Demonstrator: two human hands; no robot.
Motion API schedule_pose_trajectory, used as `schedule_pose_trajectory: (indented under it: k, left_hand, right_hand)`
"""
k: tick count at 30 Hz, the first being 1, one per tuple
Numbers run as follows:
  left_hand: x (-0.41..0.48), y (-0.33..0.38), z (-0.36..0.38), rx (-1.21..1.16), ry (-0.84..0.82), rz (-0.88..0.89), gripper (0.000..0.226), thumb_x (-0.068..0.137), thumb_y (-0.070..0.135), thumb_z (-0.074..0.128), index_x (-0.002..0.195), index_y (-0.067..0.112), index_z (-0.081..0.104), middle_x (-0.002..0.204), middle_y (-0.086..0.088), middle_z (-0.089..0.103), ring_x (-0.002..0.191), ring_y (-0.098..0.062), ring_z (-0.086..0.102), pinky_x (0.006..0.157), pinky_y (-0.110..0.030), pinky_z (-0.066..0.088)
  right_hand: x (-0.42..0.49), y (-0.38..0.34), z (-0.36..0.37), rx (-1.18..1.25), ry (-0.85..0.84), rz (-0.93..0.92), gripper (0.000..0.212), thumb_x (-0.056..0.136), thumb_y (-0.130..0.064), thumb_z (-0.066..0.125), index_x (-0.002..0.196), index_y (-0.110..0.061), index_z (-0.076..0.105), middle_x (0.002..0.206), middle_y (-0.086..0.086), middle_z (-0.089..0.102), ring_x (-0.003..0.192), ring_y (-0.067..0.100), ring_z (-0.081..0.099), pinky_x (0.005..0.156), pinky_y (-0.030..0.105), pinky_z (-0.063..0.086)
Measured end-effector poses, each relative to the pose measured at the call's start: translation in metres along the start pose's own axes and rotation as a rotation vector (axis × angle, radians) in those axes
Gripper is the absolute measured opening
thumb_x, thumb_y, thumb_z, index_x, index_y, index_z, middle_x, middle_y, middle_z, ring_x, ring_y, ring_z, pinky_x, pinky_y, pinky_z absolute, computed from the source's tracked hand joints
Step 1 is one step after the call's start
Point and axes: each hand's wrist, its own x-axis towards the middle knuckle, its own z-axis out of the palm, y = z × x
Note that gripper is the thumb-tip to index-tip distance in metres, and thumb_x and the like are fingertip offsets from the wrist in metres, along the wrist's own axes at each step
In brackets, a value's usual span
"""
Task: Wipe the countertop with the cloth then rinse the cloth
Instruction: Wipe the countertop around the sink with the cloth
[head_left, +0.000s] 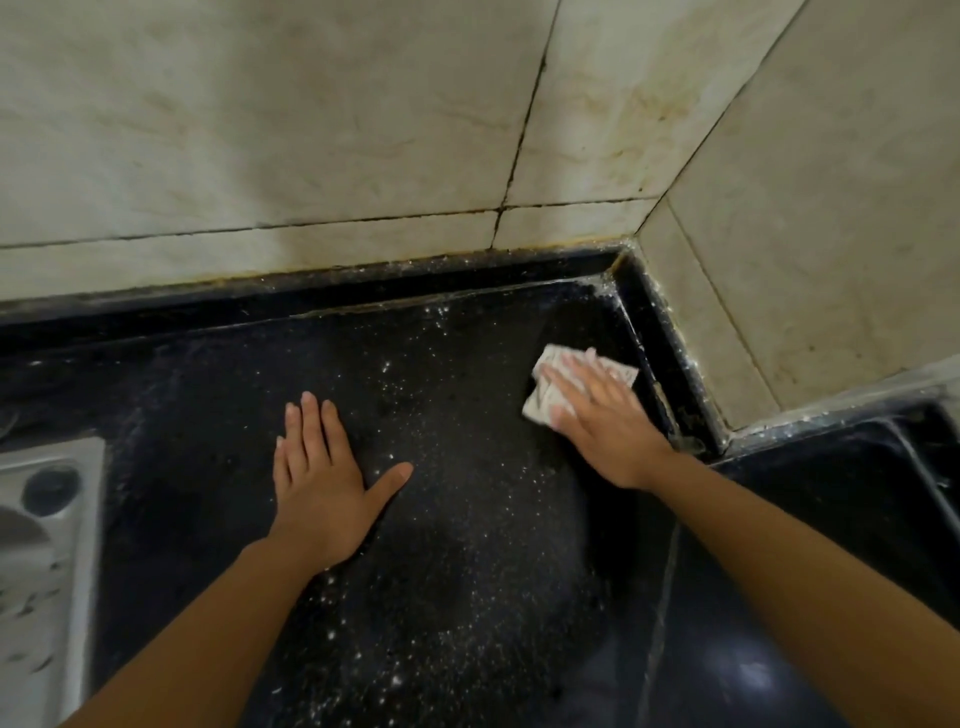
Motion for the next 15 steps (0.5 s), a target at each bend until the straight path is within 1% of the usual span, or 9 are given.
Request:
schedule_pose_trajectory:
  k: [2,5,9,11,15]
  left_hand:
    - [0.001,-0.001,0.001,0.015,0.000,-0.001,0.108,0.075,0.080,0.017,0.140,0.008,-0.031,0.137,-0.005,-0.048,0.128,-0.019,-0.043,0.110,-0.039,-0.019]
    - [0.001,-0.001,0.001,0.019,-0.006,0.001,0.104,0.075,0.080,0.014,0.134,0.010,-0.036,0.137,-0.006,-0.048,0.128,-0.020,-0.044,0.109,-0.038,-0.020]
    - [0.001,-0.001,0.000,0.023,-0.015,0.000,0.103,0.075,0.080,0.012,0.133,0.010,-0.037,0.137,-0.007,-0.048,0.129,-0.022,-0.044,0.109,-0.039,-0.021]
    - [0.001,-0.001,0.001,0.028,-0.014,0.001,0.102,0.076,0.079,0.011,0.133,0.010,-0.037,0.138,-0.008,-0.048,0.129,-0.023,-0.044,0.110,-0.040,-0.020]
    - [0.000,-0.001,0.000,0.038,-0.017,0.000,0.101,0.077,0.078,0.010,0.132,0.009,-0.038,0.137,-0.008,-0.048,0.129,-0.023,-0.044,0.110,-0.041,-0.020]
  right_hand:
    - [0.032,0.003,-0.009,0.050,0.056,0.142,0.053,0.103,-0.047,0.016,0.152,-0.038,0.000,0.162,-0.004,-0.008,0.147,0.016,-0.017,0.115,0.031,-0.013]
    - [0.074,-0.003,-0.019,0.130,0.108,0.363,0.055,0.103,-0.047,0.013,0.154,-0.034,-0.001,0.162,0.000,-0.011,0.147,0.020,-0.017,0.117,0.038,-0.012]
    - [0.105,-0.038,-0.018,0.234,0.163,0.572,0.057,0.103,-0.044,0.011,0.155,-0.026,-0.006,0.161,0.006,-0.015,0.146,0.026,-0.020,0.118,0.042,-0.013]
    - [0.108,-0.056,-0.014,0.252,0.163,0.600,0.058,0.103,-0.044,0.010,0.154,-0.024,-0.008,0.161,0.008,-0.015,0.146,0.028,-0.021,0.118,0.044,-0.013]
    - [0.102,-0.085,-0.006,0.211,0.123,0.468,0.058,0.103,-0.046,0.009,0.153,-0.027,-0.012,0.161,0.008,-0.017,0.146,0.028,-0.022,0.118,0.044,-0.014]
